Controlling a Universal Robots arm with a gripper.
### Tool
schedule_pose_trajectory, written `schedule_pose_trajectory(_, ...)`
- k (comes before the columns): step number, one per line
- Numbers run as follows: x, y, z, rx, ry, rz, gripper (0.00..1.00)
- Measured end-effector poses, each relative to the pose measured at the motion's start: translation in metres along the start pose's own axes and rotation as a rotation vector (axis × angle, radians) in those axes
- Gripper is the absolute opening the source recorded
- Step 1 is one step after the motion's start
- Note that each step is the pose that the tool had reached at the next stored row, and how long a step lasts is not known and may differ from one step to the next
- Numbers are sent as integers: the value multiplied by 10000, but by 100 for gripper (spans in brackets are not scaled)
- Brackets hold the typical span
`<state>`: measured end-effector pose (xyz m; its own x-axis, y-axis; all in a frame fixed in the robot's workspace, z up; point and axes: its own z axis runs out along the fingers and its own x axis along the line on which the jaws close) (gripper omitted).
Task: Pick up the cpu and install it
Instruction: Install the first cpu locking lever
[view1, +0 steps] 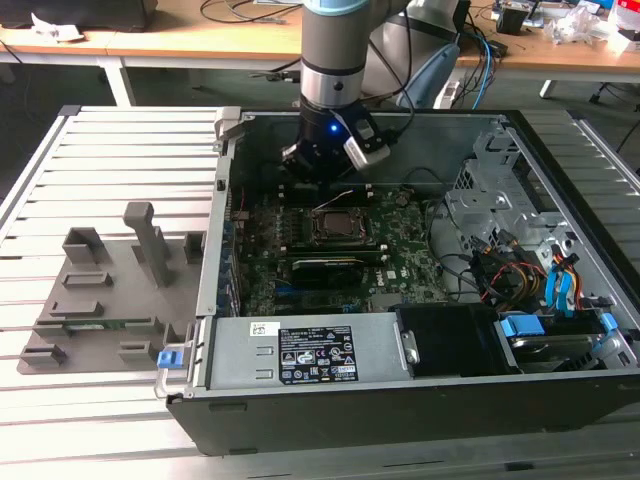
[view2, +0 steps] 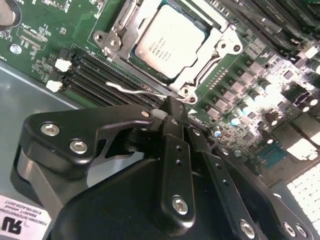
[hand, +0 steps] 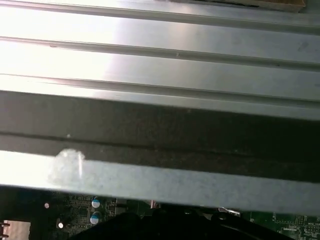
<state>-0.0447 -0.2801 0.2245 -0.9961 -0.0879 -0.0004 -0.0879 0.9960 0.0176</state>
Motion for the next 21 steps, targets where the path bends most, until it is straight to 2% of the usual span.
schedule_pose_trajectory(6,-119,10,27,1,2,-12,11)
schedule_pose_trajectory(9,-203,4,70,5,9,-16,11)
schedule_pose_trajectory(14,-278,-3,152,7,11,-14,11)
schedule_pose_trajectory(21,-360,-13,208,29,17,-14,11)
